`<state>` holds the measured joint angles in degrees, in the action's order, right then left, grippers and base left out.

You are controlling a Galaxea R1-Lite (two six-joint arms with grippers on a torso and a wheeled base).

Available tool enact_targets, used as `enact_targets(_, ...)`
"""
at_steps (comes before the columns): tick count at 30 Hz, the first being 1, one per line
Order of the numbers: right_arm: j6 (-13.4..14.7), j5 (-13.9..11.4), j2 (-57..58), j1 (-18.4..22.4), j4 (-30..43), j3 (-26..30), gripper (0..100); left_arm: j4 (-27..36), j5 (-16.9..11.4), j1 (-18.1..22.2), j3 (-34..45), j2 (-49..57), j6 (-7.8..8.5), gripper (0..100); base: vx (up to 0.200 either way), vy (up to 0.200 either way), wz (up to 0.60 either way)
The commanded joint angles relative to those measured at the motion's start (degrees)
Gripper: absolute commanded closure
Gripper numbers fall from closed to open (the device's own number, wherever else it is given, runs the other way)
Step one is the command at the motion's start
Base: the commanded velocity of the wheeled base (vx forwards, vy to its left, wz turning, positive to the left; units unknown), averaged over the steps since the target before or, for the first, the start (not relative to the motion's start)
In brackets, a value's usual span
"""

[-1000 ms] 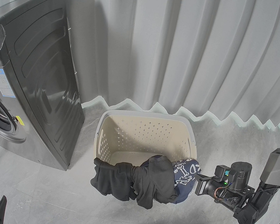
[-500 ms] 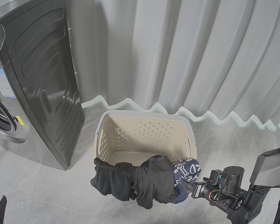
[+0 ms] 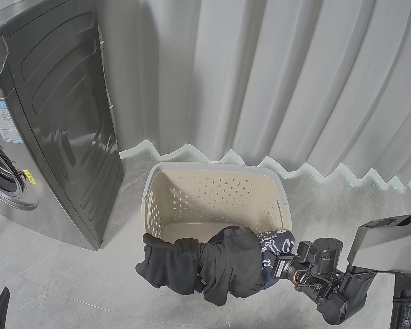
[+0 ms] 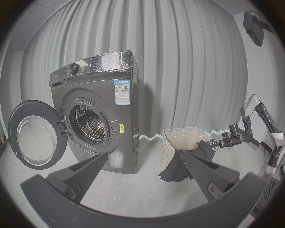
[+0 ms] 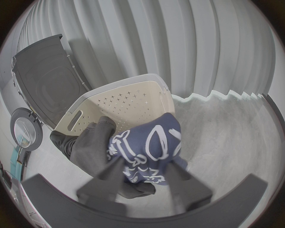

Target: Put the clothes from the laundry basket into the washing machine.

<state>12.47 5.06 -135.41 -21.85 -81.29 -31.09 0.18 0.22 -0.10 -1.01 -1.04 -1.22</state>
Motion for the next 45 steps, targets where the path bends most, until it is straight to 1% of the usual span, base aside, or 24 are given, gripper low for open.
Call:
enact_targets(1,0.36,0.21,0.5,-1.18,-1.42,1.73,100,-0.01,0.04,0.01,0.92,0.86,-0.1,0,0.0,0.0,0.0)
enact_targets(8,0.54,0.39,4.54,-3.29,-2.21,4.54,100,-0.01,0.04,0.01,0.92,0.86,-0.01,0,0.0,0.0,0.0)
enact_targets(13,0.62,0.48,10.78,-5.31,-2.47,8.67,100,-0.01,0.04,0.01,0.92,0.95,-0.01,0,0.0,0.0,0.0)
enact_targets(14,0.62,0.48,10.78,-5.31,-2.47,8.67,100,-0.01,0.04,0.01,0.92,0.95,-0.01,0,0.0,0.0,0.0)
enact_targets(15,0.62,0.65,14.12,-6.19,-1.95,10.34,100,-0.01,0.04,0.01,0.92,0.95,-0.01,0,0.0,0.0,0.0)
enact_targets(17,0.54,1.44,16.85,-6.54,-1.51,11.57,100,-0.01,0.04,0.01,0.92,0.86,-0.01,0,0.0,0.0,0.0)
enact_targets(19,0.45,2.41,18.43,-6.63,-1.42,12.01,100,-0.01,0.04,0.01,0.92,0.86,-0.01,0,0.0,0.0,0.0)
enact_targets(20,0.45,2.5,18.87,-6.63,-1.42,12.1,100,-0.01,0.04,0.01,0.92,0.86,0.08,0,0.0,0.0,0.0)
enact_targets(22,0.45,2.59,19.13,-6.63,-1.51,12.01,100,-0.09,0.04,0.01,0.92,0.95,0.08,0,0.0,0.0,0.0)
enact_targets(25,0.36,3.64,19.22,-6.46,-1.68,11.4,100,-0.01,0.04,0.01,0.92,0.95,0.08,0,0.0,0.0,0.0)
enact_targets(26,0.36,3.64,19.22,-6.46,-1.68,11.4,100,-0.01,0.04,0.01,0.92,0.95,0.08,0,0.0,0.0,0.0)
enact_targets(27,0.27,4.26,19.49,-6.46,-1.77,10.61,100,-0.01,0.04,0.01,0.92,0.86,0.08,0,0.0,0.0,0.0)
enact_targets(30,0.19,4.43,21.16,-5.93,-1.42,9.55,100,-0.01,0.04,0.01,0.92,0.95,0.08,0,0.0,0.0,0.0)
enact_targets(33,-0.08,4.96,22.91,-5.05,-0.98,8.06,100,-0.01,0.04,0.01,0.92,0.86,0.08,0,0.0,0.0,0.0)
enact_targets(34,-0.17,5.84,24.41,-3.64,0.34,6.65,100,-0.01,-0.04,0.01,0.92,0.95,0.08,0,0.0,0.0,0.0)
enact_targets(35,-0.17,6.02,25.64,-3.12,1.22,5.95,100,-0.01,0.04,0.01,0.92,0.95,0.08,0,0.0,0.0,0.0)
enact_targets(39,-0.17,6.02,28.8,-2.76,3.06,4.72,100,-0.01,-0.04,0.01,0.92,0.86,0.08,0,0.0,0.0,0.0)
enact_targets(45,-0.17,6.1,32.05,-3.99,4.38,5.42,100,-0.01,-0.04,0.01,0.92,0.95,0.16,0,0.0,0.0,0.0)
